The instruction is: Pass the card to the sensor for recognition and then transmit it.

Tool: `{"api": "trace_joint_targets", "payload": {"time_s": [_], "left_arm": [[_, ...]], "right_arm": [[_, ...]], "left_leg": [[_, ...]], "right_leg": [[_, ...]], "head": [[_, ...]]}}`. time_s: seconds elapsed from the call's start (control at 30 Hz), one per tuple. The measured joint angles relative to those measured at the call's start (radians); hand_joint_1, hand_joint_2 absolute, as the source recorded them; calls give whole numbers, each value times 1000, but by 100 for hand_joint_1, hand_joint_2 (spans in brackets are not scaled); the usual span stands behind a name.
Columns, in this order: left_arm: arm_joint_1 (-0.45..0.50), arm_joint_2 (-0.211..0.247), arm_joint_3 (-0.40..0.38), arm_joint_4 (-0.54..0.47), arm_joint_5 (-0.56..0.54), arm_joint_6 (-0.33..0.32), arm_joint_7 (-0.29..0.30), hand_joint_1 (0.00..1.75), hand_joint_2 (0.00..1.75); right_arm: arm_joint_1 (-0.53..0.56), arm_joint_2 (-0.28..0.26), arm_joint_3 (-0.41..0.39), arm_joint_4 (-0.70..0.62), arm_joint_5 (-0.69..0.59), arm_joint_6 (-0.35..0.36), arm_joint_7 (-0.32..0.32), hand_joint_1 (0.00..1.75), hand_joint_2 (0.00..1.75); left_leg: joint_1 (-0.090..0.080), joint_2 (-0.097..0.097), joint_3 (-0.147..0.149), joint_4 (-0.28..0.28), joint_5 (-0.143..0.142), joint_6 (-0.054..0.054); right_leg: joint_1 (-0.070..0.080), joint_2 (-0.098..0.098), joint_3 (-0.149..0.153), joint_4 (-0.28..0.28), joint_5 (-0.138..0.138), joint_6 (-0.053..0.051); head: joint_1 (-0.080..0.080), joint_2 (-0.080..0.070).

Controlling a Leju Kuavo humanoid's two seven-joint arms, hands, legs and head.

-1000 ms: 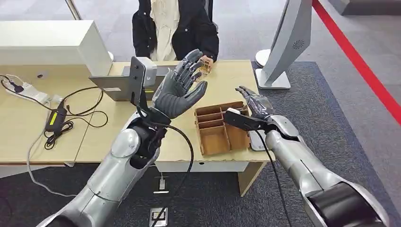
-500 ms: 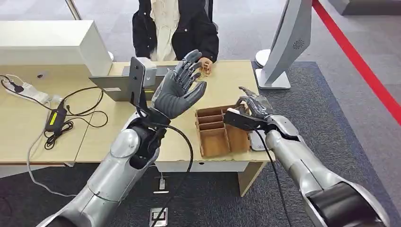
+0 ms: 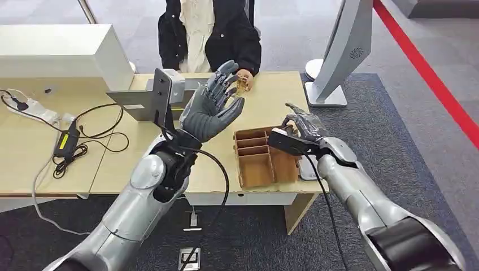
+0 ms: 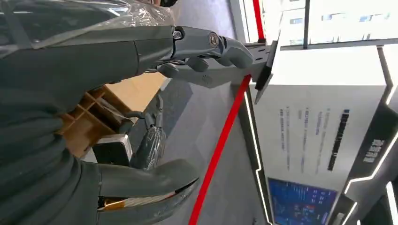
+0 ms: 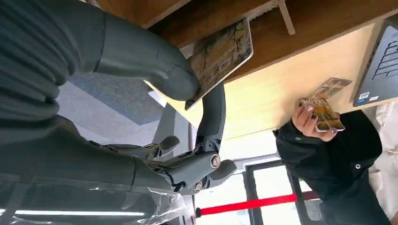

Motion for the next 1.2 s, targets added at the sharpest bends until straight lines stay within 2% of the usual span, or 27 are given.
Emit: {"api": "trace_joint_targets", "payload": {"time_s": [0.17, 0.3, 0.4, 0.57, 0.93, 1.2], "left_arm": [[0, 0, 0, -8, -1, 0, 6, 0, 175], [0, 1, 0, -8, -5, 0, 9, 0, 175], [-1, 1, 0, -8, -6, -1, 9, 0, 175], [-5, -1, 0, -8, -8, -2, 9, 0, 175], [-6, -6, 0, -8, -11, -3, 5, 0, 175], [-14, -14, 0, -7, -13, -19, 2, 0, 175]], "right_arm": [[-2, 3, 0, -1, -1, -23, 0, 175, 175], [-28, 2, -10, -1, -55, -132, -23, 175, 175], [-85, -8, -29, -1, -85, -170, -19, 175, 175], [-139, -24, -54, -1, -100, -169, 11, 175, 175], [-144, -35, -64, 0, -105, -171, 25, 175, 175], [-201, -42, -72, 15, -94, -123, 75, 175, 175]], "left_leg": [[0, 0, 0, 0, 0, 0], [0, 0, 0, 0, 0, 0], [0, 0, 0, 0, 0, 0], [0, 0, 0, 0, 0, 0], [0, 0, 0, 0, 0, 0], [0, 0, 0, 0, 0, 0]], "right_leg": [[0, 0, 0, 0, 0, 0], [0, 0, 0, 0, 0, 0], [0, 0, 0, 0, 0, 0], [0, 0, 0, 0, 0, 0], [0, 0, 0, 0, 0, 0], [0, 0, 0, 0, 0, 0]], "head": [[0, 0], [0, 0], [0, 0], [0, 0], [0, 0], [0, 0]]}}
